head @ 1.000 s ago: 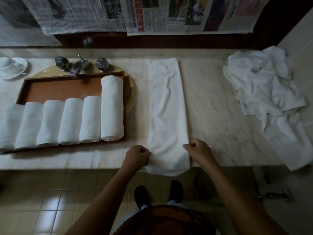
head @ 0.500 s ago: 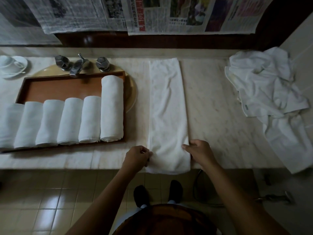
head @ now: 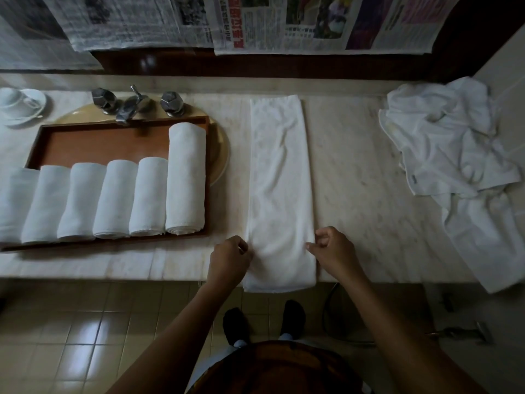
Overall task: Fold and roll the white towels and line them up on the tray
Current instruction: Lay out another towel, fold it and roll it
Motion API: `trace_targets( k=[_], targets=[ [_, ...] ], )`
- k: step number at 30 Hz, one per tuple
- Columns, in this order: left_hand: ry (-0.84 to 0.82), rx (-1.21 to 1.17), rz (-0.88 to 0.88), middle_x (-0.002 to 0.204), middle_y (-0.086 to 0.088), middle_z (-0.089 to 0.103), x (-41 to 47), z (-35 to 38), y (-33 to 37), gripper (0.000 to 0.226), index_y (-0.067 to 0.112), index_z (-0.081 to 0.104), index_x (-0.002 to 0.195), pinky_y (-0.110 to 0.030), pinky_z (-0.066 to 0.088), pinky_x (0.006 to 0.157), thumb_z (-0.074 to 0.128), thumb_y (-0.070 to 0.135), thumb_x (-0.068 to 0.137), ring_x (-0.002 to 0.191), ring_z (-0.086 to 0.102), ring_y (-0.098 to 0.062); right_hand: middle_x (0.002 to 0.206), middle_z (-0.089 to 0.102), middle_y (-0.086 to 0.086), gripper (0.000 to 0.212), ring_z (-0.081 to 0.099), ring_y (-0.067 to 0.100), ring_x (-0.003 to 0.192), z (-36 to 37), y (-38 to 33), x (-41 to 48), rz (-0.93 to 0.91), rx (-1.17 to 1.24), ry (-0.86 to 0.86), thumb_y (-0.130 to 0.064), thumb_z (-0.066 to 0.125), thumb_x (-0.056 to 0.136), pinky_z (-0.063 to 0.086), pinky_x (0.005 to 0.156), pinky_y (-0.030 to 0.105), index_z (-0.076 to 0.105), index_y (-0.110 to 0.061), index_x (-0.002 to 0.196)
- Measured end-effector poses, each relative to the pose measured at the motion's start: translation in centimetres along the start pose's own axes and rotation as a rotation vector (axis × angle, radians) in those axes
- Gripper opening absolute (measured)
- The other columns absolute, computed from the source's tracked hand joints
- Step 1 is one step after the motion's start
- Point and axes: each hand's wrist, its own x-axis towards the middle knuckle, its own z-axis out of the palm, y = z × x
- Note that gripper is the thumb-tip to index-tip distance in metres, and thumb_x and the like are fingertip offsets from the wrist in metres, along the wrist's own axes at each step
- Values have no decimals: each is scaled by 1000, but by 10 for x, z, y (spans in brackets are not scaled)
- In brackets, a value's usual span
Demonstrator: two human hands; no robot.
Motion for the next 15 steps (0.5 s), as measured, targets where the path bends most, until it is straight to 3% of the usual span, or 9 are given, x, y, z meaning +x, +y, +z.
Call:
trace_targets(
  k=[7,10,15],
  targets=[
    [2,41,22,91,3,69,8,-4,3,13,17,71,100,-24,45,63,70,30,98,76,60,-10,106,71,2,42,67,26,101,-3,-11,7,-17,-115,-24,-34,80,86,49,83,32,61,-17,120],
    [-11,44,20,86,5,68,6,-2,-2,10,20,70,96,-21,45,61,71,30,97,74,61,-7,109,72,3,44,66,26,104,-3,-8,7,-7,-148,-37,-36,81,84,48,84,31,63,-16,119],
    [-73,-52,5,83,5,69,5,-6,0,13,17,69,90,-19,46,61,73,28,96,77,66,-11,100,75,8,29,67,29,98,-6,-15,6,5,-143,-48,-38,69,94,48,80,32,75,-10,102]
  ],
)
